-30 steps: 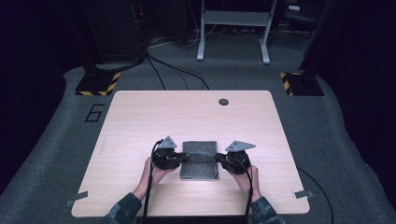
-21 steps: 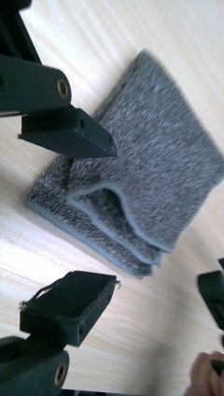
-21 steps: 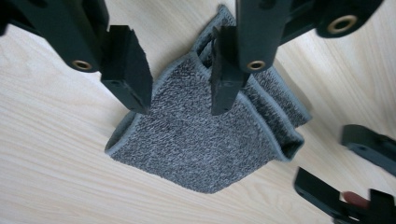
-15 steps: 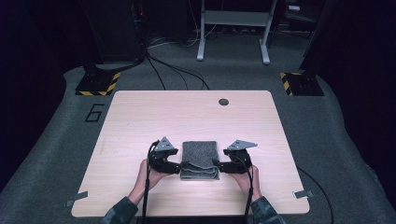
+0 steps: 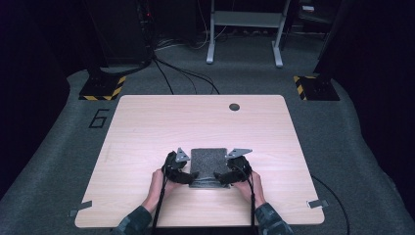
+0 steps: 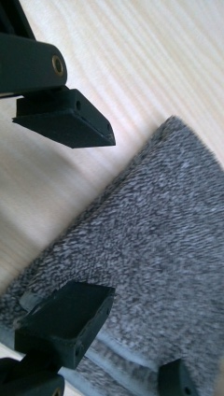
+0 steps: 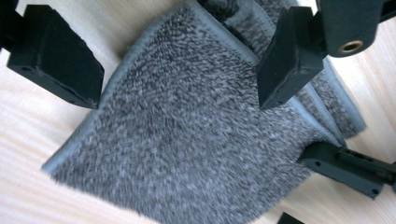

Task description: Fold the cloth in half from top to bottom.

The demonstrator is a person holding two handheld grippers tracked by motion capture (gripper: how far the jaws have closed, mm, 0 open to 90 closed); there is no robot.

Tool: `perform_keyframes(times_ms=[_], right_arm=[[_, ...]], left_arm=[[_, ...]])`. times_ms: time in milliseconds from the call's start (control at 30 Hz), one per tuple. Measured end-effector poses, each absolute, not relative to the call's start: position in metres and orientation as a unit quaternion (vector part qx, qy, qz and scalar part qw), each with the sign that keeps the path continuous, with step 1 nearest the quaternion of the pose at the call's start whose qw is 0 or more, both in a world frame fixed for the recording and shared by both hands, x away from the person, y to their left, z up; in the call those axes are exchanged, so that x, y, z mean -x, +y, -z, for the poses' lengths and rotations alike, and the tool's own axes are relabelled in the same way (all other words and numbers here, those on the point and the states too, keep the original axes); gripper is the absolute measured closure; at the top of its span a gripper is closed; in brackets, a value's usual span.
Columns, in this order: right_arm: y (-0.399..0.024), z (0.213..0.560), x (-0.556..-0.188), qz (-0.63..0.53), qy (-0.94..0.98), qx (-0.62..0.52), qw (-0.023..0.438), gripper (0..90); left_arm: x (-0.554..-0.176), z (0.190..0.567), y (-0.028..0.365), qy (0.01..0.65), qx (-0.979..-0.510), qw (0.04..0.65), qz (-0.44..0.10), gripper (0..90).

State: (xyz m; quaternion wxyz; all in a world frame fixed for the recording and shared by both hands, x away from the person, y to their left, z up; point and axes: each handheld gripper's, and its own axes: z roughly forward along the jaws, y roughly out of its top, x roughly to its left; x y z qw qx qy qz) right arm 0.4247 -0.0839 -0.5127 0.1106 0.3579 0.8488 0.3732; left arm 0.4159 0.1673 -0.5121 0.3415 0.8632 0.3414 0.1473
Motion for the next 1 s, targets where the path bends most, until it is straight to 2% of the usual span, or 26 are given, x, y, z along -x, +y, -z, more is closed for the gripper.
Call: perform_keyframes(times_ms=[300, 500, 667, 1000], right_arm=[[-0.08, 0.52, -0.427, -0.35, 0.858, -0.358, 0.117, 11.9], [-0.077, 0.521, -0.432, -0.333, 0.86, -0.365, 0.127, 3.6], [-0.075, 0.522, -0.439, -0.325, 0.861, -0.369, 0.129, 0.4], [-0.072, 0.521, -0.458, -0.316, 0.856, -0.387, 0.132, 0.0]], left_arm=[[-0.412, 0.518, 0.167, 0.338, -0.862, 0.339, -0.166, 21.8], [-0.414, 0.518, 0.168, 0.336, -0.864, 0.335, -0.169, 20.2], [-0.421, 0.519, 0.168, 0.343, -0.86, 0.336, -0.17, 18.4], [-0.442, 0.518, 0.172, 0.36, -0.857, 0.332, -0.158, 15.9]])
